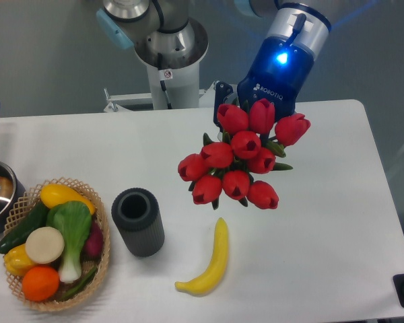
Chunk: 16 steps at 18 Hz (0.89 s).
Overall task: Insert the flowers into the vase
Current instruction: 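Carry the red tulips with the gripper toward the black vase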
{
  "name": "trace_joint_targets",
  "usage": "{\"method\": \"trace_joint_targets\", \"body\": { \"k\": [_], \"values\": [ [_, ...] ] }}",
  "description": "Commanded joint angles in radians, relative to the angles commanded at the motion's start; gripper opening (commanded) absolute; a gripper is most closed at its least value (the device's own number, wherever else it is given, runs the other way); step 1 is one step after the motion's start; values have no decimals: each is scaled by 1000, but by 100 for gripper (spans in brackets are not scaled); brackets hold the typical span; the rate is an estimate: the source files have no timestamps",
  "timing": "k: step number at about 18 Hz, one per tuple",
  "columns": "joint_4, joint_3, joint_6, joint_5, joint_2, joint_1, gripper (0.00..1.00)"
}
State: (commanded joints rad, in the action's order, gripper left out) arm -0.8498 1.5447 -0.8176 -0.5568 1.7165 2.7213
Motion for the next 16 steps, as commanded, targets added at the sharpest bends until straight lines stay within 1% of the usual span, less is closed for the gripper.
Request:
{"method": "trace_joint_targets", "body": {
  "k": [6,10,14,16],
  "values": [
    [3,6,0,0,-2,-5,46],
    [5,2,-5,0,2,-34,46],
    [5,-2,-3,0,11,-109,46],
    [5,-8,-5,0,24,-138,46]
  ]
}}
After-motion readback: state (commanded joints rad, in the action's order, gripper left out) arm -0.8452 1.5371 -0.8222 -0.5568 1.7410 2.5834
